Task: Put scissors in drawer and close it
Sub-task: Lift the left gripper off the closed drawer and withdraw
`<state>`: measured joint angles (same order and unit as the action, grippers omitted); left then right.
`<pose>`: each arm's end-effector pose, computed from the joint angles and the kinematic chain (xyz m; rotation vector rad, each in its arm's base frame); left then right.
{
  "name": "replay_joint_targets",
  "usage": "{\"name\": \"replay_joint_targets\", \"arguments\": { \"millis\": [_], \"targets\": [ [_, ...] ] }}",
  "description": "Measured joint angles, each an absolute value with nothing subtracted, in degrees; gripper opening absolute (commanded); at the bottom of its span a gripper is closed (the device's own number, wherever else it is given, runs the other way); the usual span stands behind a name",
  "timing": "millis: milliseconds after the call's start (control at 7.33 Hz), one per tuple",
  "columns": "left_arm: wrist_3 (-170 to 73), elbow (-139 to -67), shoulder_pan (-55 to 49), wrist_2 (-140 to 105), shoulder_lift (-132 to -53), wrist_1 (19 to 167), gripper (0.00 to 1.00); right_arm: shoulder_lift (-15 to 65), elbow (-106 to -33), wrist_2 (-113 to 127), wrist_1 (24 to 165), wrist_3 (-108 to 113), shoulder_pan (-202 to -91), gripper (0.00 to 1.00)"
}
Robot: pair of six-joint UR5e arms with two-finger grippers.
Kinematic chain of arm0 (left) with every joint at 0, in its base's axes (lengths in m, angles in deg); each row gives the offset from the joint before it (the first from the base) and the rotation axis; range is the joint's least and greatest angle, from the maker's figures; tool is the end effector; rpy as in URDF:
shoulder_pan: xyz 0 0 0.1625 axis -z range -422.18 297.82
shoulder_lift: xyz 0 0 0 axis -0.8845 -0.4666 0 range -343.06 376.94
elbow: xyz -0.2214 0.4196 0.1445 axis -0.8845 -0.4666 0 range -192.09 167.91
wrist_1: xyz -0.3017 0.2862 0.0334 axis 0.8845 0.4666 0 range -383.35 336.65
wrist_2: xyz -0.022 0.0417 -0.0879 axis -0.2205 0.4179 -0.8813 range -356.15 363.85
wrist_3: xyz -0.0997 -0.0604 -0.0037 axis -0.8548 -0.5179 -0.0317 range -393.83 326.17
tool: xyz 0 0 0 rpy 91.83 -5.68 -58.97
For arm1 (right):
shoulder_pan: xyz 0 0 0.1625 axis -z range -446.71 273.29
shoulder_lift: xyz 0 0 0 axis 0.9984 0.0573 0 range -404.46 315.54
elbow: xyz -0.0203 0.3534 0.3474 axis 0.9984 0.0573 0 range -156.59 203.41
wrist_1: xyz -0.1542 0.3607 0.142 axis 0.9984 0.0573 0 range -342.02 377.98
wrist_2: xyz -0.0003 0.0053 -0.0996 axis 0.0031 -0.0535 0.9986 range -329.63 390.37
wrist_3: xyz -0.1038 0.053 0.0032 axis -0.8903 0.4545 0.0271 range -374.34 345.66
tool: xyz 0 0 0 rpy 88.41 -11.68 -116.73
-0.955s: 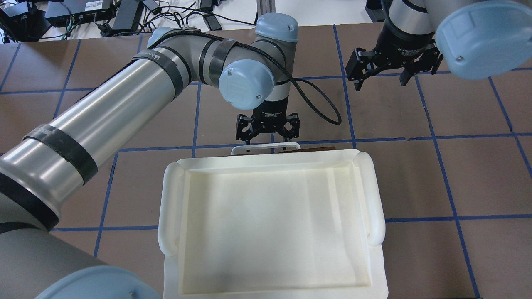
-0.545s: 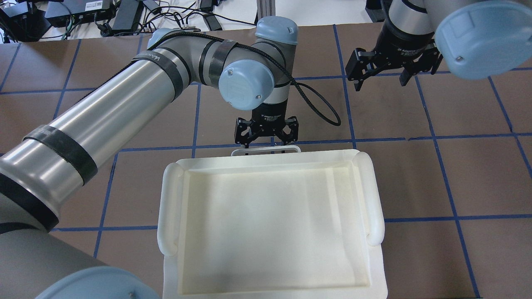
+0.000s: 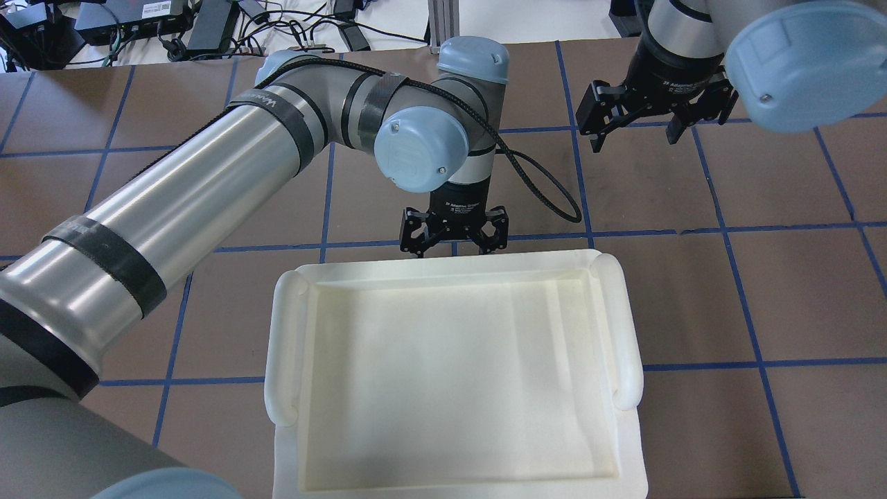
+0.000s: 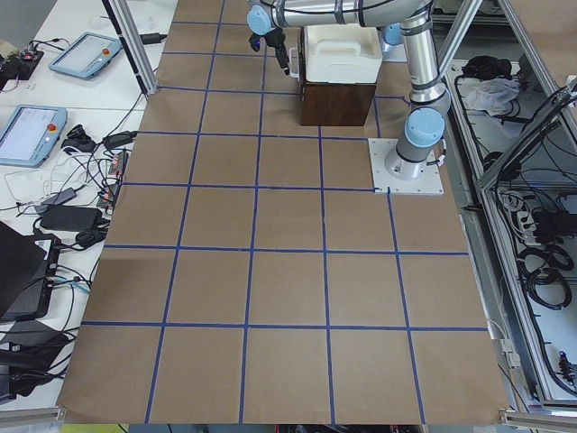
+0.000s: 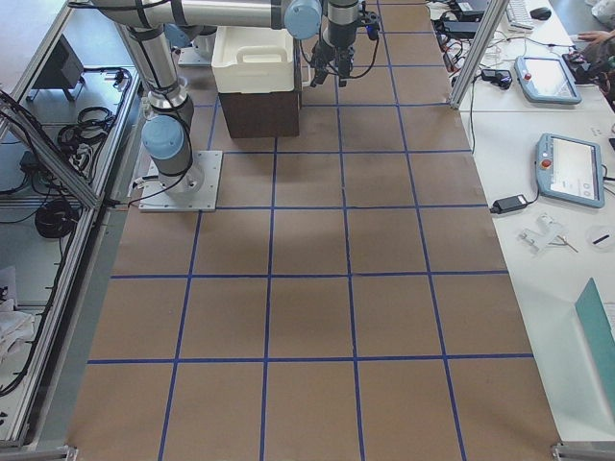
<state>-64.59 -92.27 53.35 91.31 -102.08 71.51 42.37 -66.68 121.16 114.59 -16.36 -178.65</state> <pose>-0.4084 -0.5336 0.3191 -0.1472 2.9224 0.5803 0.1495 -0.5237 0.5247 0.1074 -3.1246 0.0913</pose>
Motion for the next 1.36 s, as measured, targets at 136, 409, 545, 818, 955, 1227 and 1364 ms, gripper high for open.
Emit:
{"name": "replay_joint_targets", "arguments": {
  "millis": [136,409,545,818,955,1227,1364],
  "targets": [
    [-64.45,-92.52,53.46,91.38,-101.91,71.47,1.0,42.37,-66.7,121.16,114.58,-16.36,-178.65,1.0],
    [-64.06,-92.39,53.19,91.46,-101.27,70.38,1.0,42.37,-66.75,121.16,114.57,-16.34,-178.65,1.0],
    [-63.67,-92.19,52.75,91.47,-100.98,68.44,1.0,42.37,-66.76,121.16,114.57,-16.3,-178.65,1.0],
    [-59.04,-91.62,50.85,91.67,-99.72,64.76,1.0,42.37,-66.86,121.16,114.59,-16.28,-178.65,1.0],
    [-54.66,-91.36,49.27,92.26,-98.02,64.29,1.0,42.37,-67.02,121.16,114.63,-16.28,-178.65,1.0],
    [-46.37,-91.41,45.82,93.89,-93.62,66.59,1.0,42.4,-67.17,121.16,114.66,-16.27,-178.65,1.0],
    [-42.48,-91.53,43.7,94.46,-91.01,68.83,1.0,42.41,-67.19,121.16,114.66,-16.27,-178.65,1.0]
  ]
}}
